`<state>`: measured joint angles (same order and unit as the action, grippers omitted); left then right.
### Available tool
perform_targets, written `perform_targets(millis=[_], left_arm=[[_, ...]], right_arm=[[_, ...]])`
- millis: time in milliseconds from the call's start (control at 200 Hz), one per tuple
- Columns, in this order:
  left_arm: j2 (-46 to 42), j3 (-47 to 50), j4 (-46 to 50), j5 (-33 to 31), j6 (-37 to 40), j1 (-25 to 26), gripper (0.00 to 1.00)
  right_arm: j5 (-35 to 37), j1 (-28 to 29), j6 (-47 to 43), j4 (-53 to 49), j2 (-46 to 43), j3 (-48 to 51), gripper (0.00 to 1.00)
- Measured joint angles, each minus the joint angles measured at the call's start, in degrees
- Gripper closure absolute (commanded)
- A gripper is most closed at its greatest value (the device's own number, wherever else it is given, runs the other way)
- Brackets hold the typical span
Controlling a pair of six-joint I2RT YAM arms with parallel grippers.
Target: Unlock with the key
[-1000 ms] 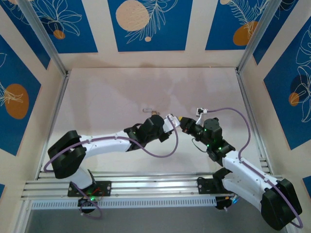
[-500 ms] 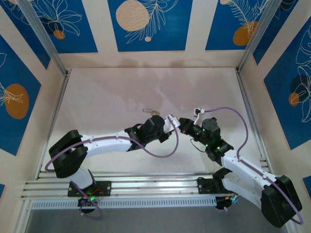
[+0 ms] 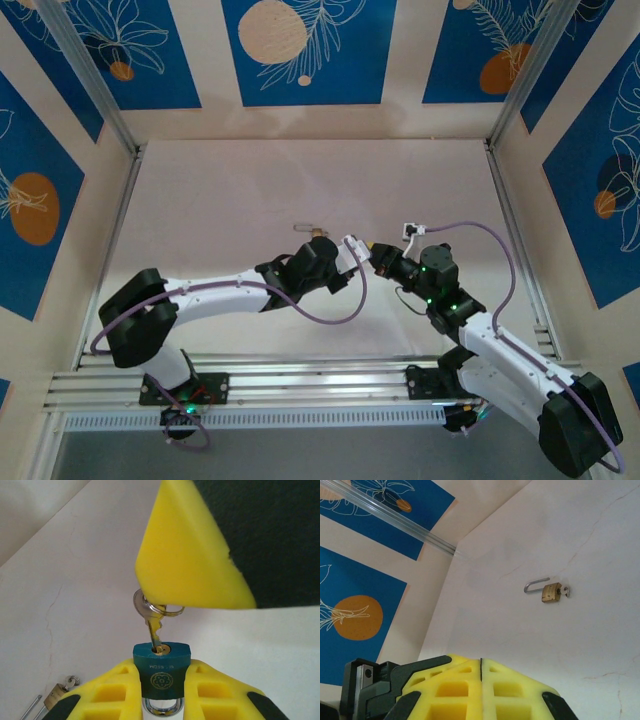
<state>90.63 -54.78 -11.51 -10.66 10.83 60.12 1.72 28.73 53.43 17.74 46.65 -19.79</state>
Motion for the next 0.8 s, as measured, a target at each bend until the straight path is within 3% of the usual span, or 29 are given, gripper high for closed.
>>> perform_targets(millis=[795], left_arm=[[-0.9,0.0,0.9,3.4,0.0,-0.3,0.82]], right_arm=[[-3.5,-1.9,-0.7,1.1,-0.3,1.0,1.00]])
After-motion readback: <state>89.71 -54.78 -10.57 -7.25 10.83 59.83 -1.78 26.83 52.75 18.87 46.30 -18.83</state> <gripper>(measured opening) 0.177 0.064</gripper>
